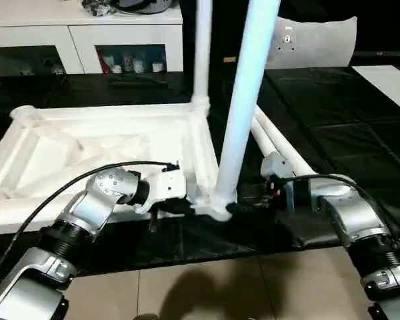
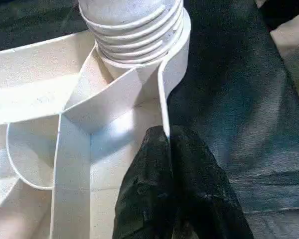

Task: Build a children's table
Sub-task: Rotate leg to tighten

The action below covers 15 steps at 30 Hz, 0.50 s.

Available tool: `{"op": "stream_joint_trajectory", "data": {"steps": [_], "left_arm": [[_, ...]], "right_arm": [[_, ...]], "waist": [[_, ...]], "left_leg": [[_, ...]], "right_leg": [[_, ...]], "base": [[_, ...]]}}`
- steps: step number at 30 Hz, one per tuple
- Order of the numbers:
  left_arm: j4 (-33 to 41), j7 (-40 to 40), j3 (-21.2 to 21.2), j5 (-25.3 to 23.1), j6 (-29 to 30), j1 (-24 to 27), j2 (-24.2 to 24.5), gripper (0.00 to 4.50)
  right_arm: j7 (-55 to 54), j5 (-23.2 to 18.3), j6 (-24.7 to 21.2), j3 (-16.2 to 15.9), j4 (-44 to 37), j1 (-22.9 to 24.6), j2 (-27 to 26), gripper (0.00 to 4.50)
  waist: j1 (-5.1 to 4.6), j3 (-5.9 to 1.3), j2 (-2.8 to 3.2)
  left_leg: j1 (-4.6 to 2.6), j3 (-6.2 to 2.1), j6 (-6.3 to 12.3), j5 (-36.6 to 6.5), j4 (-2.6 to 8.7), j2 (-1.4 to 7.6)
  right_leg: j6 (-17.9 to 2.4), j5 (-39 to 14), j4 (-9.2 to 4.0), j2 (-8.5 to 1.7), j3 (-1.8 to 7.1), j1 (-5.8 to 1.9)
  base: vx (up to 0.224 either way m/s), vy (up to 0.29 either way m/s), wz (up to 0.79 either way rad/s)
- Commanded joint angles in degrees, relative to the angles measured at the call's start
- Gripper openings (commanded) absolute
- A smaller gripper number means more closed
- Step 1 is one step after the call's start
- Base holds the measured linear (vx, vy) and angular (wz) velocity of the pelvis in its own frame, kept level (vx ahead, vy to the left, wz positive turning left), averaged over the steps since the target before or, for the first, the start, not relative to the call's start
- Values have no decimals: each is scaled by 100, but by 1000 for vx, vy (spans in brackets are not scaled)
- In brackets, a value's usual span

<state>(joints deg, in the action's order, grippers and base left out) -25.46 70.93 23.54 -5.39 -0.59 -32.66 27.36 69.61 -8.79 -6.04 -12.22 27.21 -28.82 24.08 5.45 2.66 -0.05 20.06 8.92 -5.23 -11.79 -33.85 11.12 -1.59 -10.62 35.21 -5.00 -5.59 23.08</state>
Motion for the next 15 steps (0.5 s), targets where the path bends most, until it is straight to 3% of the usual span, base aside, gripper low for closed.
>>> {"op": "stream_joint_trajectory", "data": {"steps": [1, 15], "left_arm": [[-7, 327, 409, -148, -130, 104, -8, 0], [-109, 384, 391, -148, -163, 92, -33, 0]], "right_arm": [[63, -45, 56, -25, 44, -78, -18, 366], [208, -239, -206, 29, 317, -106, -293, 275]], "waist": [[-7, -354, 1], [13, -362, -3]], "left_leg": [[33, 18, 421, -693, 376, 210], [34, 19, 387, -639, 374, 209]], "right_leg": [[-1304, -869, -387, -358, 321, -363], [-1283, -856, -377, -358, 318, -366]], "base": [[0, 0, 0], [0, 0, 0]]}}
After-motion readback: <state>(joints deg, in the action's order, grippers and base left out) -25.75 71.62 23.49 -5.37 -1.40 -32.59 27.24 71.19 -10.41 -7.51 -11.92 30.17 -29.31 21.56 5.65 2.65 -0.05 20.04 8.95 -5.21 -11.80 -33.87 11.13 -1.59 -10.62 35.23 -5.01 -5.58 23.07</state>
